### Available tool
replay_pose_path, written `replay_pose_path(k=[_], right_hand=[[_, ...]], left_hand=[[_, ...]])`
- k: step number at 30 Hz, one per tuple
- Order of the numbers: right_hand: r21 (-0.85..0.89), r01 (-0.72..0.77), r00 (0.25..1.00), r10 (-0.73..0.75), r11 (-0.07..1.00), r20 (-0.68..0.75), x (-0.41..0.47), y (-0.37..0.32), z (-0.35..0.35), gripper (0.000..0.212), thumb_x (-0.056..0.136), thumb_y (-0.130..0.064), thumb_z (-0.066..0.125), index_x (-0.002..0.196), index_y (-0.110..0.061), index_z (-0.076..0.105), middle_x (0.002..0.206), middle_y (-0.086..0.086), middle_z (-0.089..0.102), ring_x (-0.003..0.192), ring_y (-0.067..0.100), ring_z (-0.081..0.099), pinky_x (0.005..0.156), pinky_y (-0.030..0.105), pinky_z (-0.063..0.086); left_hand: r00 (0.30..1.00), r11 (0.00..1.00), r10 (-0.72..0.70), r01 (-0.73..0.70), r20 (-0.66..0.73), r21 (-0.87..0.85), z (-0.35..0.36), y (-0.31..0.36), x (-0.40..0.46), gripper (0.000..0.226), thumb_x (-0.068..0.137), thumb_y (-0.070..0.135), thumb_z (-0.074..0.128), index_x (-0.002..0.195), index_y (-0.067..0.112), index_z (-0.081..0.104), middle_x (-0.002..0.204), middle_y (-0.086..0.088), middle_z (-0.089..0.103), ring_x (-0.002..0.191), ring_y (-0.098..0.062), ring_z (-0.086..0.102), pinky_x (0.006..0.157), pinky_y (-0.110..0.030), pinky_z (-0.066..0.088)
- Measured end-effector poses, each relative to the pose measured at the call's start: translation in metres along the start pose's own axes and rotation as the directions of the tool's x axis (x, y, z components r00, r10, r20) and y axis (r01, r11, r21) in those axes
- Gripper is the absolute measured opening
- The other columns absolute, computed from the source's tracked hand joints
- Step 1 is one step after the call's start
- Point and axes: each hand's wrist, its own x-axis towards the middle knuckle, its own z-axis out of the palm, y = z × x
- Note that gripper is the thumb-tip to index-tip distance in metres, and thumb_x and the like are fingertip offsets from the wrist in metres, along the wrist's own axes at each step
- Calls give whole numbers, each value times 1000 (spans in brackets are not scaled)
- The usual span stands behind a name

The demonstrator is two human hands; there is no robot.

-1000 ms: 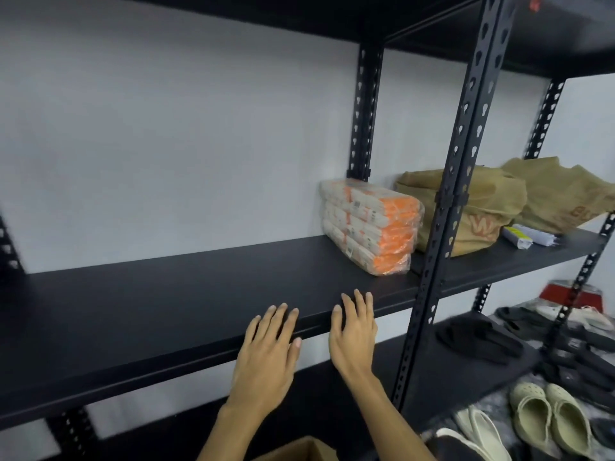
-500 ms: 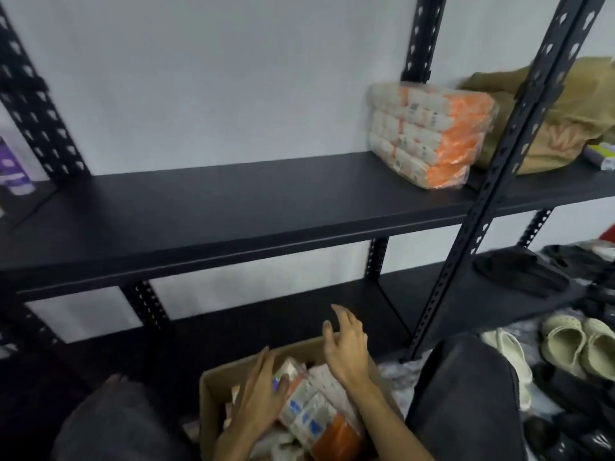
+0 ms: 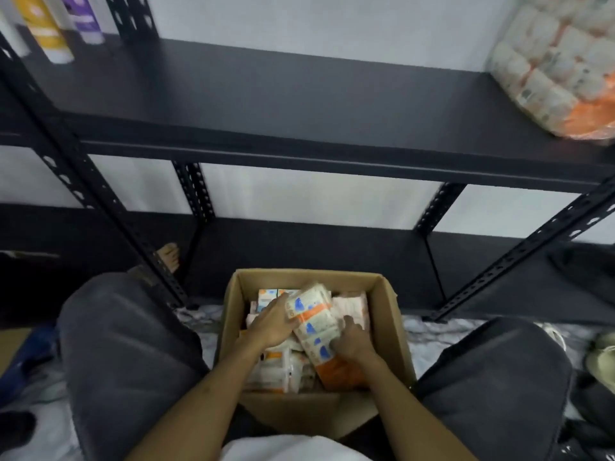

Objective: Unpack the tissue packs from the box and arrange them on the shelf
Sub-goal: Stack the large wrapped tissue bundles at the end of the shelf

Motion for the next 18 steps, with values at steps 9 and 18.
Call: replay_pose_path(k=[9, 18], right_hand=[[-97, 10, 1000, -12, 995, -16, 12, 18, -7, 78, 69, -54, 83, 130, -21, 47, 133, 7, 53, 120, 26, 51, 100, 39, 46], [521, 231, 973, -201, 822, -114, -15, 3, -47, 68, 66, -27, 94, 123, -22, 56, 116, -1, 72, 104, 15, 71, 87, 39, 61]], left_hand=[[966, 805, -225, 259, 129, -534, 17, 7, 27, 65, 83, 39, 83, 133, 11, 53, 123, -5, 67, 111, -25, 67, 96, -43, 57], [995, 526, -62, 95, 73, -845, -12, 49, 18, 56, 88, 35, 79, 130, 22, 44, 128, -8, 68, 108, -22, 72, 92, -43, 59]])
